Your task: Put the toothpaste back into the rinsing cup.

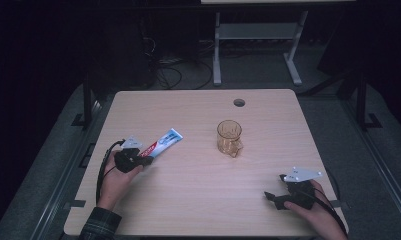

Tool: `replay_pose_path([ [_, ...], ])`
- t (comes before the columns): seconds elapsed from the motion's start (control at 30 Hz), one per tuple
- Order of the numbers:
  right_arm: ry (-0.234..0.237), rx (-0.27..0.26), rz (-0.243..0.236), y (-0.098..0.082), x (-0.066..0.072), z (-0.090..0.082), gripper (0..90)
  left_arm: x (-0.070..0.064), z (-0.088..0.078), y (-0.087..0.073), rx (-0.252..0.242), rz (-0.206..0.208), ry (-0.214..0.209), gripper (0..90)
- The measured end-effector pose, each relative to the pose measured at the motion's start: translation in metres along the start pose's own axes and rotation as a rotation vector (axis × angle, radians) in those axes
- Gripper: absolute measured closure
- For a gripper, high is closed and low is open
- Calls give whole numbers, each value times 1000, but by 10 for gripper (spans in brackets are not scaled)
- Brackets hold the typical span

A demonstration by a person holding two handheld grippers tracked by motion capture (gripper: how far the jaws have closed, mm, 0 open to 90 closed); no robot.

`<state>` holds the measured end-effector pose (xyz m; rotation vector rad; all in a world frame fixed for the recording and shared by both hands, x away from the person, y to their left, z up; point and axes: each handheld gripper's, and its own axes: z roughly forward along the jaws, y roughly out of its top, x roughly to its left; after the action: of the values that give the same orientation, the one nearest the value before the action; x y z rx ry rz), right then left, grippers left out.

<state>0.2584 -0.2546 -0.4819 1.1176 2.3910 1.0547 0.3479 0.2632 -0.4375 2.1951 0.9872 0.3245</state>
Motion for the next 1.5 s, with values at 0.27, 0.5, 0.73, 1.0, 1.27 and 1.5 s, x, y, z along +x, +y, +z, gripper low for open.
replay_pose_path([
  [0.27,0,0,-1,0,0,0,133,0,-7,13,-10,13,16,717],
  [0.5,0,0,0,0,0,0,134,4,-6,22,9,16,25,525],
  [0.73,-1,0,-1,0,0,0,134,7,-1,33,40,12,28,374],
  [1.0,-1,0,0,0,0,0,134,10,3,50,57,22,26,337],
  [1.27,-1,0,0,0,0,0,134,14,11,64,70,41,29,338],
  [1.5,-2,0,-1,0,0,0,134,17,20,75,84,47,26,326],
])
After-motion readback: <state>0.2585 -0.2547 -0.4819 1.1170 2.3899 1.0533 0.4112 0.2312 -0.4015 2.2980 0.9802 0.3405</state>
